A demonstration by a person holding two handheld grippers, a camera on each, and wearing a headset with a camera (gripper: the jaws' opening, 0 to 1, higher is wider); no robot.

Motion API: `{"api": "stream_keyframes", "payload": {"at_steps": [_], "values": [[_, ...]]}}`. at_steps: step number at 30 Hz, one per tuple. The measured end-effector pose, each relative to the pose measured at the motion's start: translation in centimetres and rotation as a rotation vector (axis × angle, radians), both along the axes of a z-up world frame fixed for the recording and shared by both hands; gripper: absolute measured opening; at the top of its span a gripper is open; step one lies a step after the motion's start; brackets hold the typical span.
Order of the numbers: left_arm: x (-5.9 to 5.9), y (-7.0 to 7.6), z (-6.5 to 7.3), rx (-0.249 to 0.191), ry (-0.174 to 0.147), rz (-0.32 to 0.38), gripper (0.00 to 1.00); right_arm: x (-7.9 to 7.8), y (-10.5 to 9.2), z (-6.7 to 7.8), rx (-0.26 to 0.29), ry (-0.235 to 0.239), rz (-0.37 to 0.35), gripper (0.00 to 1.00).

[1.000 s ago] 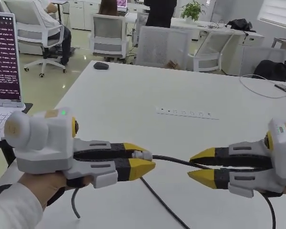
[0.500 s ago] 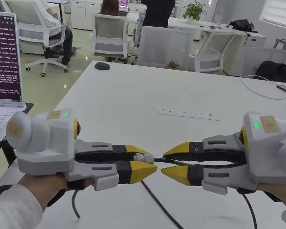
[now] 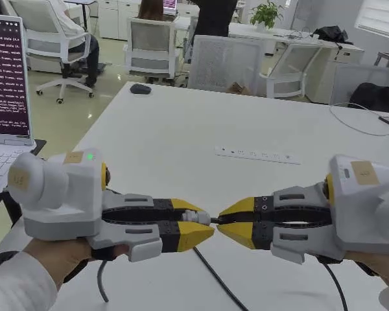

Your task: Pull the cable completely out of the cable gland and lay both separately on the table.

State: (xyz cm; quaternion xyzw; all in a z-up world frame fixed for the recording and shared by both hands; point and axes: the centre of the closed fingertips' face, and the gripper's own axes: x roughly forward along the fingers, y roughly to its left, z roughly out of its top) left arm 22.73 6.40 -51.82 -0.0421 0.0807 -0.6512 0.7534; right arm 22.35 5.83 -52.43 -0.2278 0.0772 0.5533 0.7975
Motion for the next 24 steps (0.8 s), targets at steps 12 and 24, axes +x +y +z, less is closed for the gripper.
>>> {"api": "stream_keyframes", "payload": {"at_steps": [12,24], "values": [[0.5,0.5,0.3,-0.012,-0.005,0.031,0.17,0.6,-1.5,0.1,0.014,0.001,-0.036,0.06],[0.4,0.4,0.5,-0.018,-0.004,0.034,0.17,0.8,-5.0,-1.1,0.011,0.033,-0.121,0.07]]}}
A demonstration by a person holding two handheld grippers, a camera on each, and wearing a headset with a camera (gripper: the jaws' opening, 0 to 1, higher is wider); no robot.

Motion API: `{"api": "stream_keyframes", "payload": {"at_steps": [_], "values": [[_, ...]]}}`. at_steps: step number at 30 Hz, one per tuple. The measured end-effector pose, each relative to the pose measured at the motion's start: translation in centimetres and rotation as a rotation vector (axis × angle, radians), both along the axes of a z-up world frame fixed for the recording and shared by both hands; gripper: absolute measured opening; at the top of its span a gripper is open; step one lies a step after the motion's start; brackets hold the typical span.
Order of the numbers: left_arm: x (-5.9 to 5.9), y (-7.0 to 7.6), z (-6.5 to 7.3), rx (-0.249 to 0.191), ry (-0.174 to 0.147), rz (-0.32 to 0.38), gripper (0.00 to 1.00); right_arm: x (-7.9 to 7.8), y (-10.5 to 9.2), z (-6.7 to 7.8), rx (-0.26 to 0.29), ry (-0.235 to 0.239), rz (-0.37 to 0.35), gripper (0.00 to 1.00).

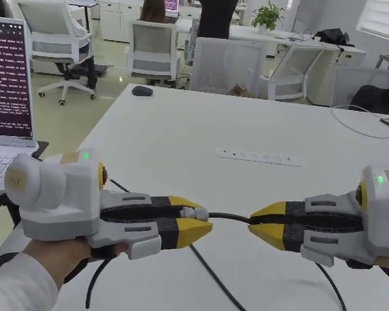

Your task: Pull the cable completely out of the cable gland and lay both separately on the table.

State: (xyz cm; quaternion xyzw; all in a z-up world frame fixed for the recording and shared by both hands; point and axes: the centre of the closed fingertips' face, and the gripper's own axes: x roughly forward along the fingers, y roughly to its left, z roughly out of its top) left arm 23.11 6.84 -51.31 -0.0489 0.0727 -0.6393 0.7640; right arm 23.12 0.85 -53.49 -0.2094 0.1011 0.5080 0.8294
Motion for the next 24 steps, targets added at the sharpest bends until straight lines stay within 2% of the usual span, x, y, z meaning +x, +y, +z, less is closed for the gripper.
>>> {"api": "stream_keyframes", "payload": {"at_steps": [10,14,17,19,22,24], "values": [[0.3,0.3,0.2,-0.011,-0.002,0.022,0.17,0.5,-2.8,-1.4,0.005,0.037,-0.072,0.07],[0.4,0.3,0.2,-0.008,0.000,0.024,0.17,0.5,-3.4,-2.1,0.010,0.055,-0.086,0.07],[0.5,0.4,0.2,-0.006,-0.002,0.028,0.17,0.5,-4.0,-2.9,-0.018,0.079,-0.109,0.02],[0.8,0.5,0.2,-0.006,0.000,0.040,0.17,0.5,-4.4,-2.8,-0.002,0.079,-0.117,0.01],[1.1,0.9,0.7,-0.041,0.012,0.053,0.17,0.1,-4.5,-3.1,0.001,0.088,-0.111,0.01],[1.2,0.9,0.8,-0.048,0.015,0.056,0.17,-0.2,-4.5,-3.1,-0.004,0.095,-0.113,0.01]]}}
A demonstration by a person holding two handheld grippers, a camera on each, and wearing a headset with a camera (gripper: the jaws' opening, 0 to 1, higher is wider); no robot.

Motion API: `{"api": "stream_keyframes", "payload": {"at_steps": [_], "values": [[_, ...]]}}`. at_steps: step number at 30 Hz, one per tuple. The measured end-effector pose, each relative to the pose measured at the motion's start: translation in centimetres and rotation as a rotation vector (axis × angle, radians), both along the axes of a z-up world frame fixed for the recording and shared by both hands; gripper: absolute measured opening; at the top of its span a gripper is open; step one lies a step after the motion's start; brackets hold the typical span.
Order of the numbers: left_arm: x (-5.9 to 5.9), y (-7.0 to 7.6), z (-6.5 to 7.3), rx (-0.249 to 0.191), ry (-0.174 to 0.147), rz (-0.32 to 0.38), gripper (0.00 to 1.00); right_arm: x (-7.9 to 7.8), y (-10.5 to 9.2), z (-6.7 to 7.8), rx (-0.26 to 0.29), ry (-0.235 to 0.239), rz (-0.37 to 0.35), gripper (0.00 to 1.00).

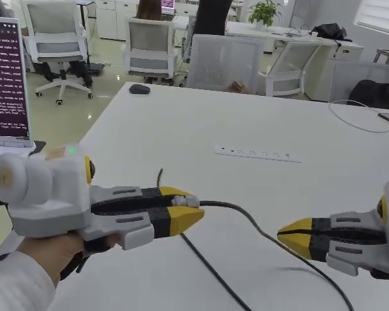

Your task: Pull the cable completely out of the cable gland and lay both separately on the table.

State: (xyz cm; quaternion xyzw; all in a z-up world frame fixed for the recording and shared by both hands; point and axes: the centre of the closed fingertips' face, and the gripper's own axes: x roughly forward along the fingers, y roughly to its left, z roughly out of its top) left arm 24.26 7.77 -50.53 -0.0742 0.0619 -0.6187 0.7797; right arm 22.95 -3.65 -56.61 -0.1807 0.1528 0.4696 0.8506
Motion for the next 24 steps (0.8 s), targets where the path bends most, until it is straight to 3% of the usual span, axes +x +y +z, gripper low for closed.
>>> {"api": "stream_keyframes", "payload": {"at_steps": [6,11,20,24], "values": [[-0.3,-0.4,-0.2,0.012,-0.004,-0.012,0.17,0.0,0.8,1.0,0.033,-0.009,0.005,0.04],[-0.7,-0.8,-0.3,0.023,-0.011,-0.037,0.17,-0.4,2.9,2.3,0.029,-0.037,0.071,0.11],[-1.3,-1.1,-0.4,0.023,-0.017,-0.067,0.17,-1.2,7.6,3.6,-0.022,-0.089,0.215,0.16],[-1.7,-1.2,-0.1,0.014,-0.033,-0.084,0.17,-1.4,8.8,3.5,-0.047,-0.097,0.262,0.12]]}}
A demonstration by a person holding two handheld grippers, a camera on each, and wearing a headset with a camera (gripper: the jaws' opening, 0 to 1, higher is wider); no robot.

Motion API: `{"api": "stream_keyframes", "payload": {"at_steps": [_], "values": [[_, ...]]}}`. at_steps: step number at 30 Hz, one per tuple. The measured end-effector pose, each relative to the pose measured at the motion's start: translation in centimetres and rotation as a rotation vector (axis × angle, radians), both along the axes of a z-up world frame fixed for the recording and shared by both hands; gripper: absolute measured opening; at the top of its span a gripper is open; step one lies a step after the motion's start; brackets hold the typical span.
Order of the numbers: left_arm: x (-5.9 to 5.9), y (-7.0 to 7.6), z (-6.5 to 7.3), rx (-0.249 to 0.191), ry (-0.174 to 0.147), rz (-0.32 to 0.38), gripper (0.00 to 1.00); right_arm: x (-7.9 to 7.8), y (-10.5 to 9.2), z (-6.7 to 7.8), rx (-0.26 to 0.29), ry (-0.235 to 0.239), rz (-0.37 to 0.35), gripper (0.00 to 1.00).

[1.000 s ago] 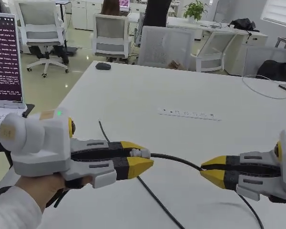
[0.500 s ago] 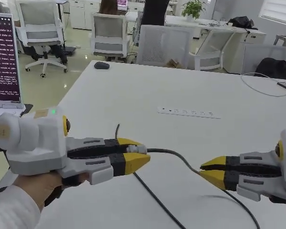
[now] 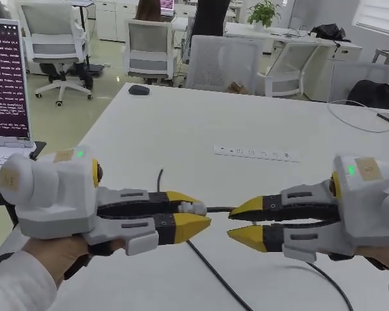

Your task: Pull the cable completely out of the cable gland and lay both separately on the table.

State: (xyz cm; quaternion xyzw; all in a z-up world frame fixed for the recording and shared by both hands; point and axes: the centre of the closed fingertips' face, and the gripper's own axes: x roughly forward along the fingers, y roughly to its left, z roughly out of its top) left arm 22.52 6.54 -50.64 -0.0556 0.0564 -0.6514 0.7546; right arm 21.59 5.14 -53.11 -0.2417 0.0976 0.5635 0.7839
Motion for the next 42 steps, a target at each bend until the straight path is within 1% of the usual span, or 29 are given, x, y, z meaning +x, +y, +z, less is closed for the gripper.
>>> {"api": "stream_keyframes", "payload": {"at_steps": [2,4,7,9,10,12,13,14,15,17,19,21,23,24,26,29,32,36,38,42], "values": [[0.1,0.1,0.0,0.001,-0.004,0.005,0.17,0.0,0.2,-0.1,-0.016,-0.012,0.006,0.12],[0.3,0.3,0.0,-0.002,0.004,0.015,0.17,-0.1,0.3,-0.1,-0.030,-0.026,0.007,0.13],[0.6,0.5,-0.1,0.001,0.011,0.027,0.17,0.2,-0.1,0.6,-0.013,-0.047,-0.011,0.12],[0.6,0.5,-0.1,0.002,0.015,0.028,0.17,0.9,-0.7,1.2,0.000,-0.067,-0.054,0.09],[0.6,0.4,-0.1,0.001,0.017,0.026,0.17,1.4,-1.0,1.8,0.024,-0.082,-0.081,0.11],[0.3,0.3,-0.1,-0.003,0.017,0.011,0.17,1.2,-1.0,2.1,0.038,-0.071,-0.055,0.18],[0.0,0.1,-0.1,-0.001,0.015,-0.003,0.17,1.1,-0.8,2.0,0.033,-0.073,-0.048,0.20],[-0.1,-0.1,-0.1,0.001,0.014,-0.011,0.17,0.9,-0.6,1.8,0.009,-0.085,-0.029,0.20],[-0.4,-0.3,-0.2,0.007,0.012,-0.022,0.17,0.7,-0.3,1.7,-0.001,-0.085,-0.018,0.19],[-0.9,-0.5,-0.3,0.014,0.010,-0.043,0.17,0.4,0.4,1.3,-0.006,-0.078,0.000,0.18],[-1.0,-0.5,-0.3,0.015,0.009,-0.052,0.17,0.1,1.0,0.9,-0.016,-0.073,0.024,0.18],[-1.3,-0.6,-0.4,0.019,0.007,-0.066,0.17,-0.1,1.5,0.3,-0.044,-0.079,0.045,0.14],[-1.5,-0.7,-0.5,0.025,0.005,-0.073,0.17,0.1,1.7,0.1,-0.062,-0.091,0.046,0.08],[-1.3,-0.6,-0.7,0.034,0.001,-0.065,0.17,0.2,1.6,-0.1,-0.071,-0.092,0.044,0.09],[-1.2,-0.6,-0.7,0.034,0.009,-0.066,0.17,0.2,1.6,-0.1,-0.064,-0.084,0.042,0.08],[-1.0,-0.5,-0.6,0.024,0.017,-0.061,0.17,0.2,1.5,0.1,-0.054,-0.089,0.046,0.07],[-1.0,-0.5,-0.6,0.023,0.018,-0.061,0.17,0.2,1.3,0.1,-0.050,-0.090,0.045,0.07],[-0.8,-0.5,-0.8,0.032,0.014,-0.054,0.17,0.2,0.6,-0.4,-0.046,-0.079,0.030,0.06],[-0.8,-0.4,-0.8,0.032,0.014,-0.052,0.17,0.3,0.2,-0.4,-0.033,-0.070,0.020,0.06],[-0.6,-0.4,-0.8,0.029,0.018,-0.046,0.17,0.5,-0.6,-0.6,-0.030,-0.063,-0.002,0.06]]}}
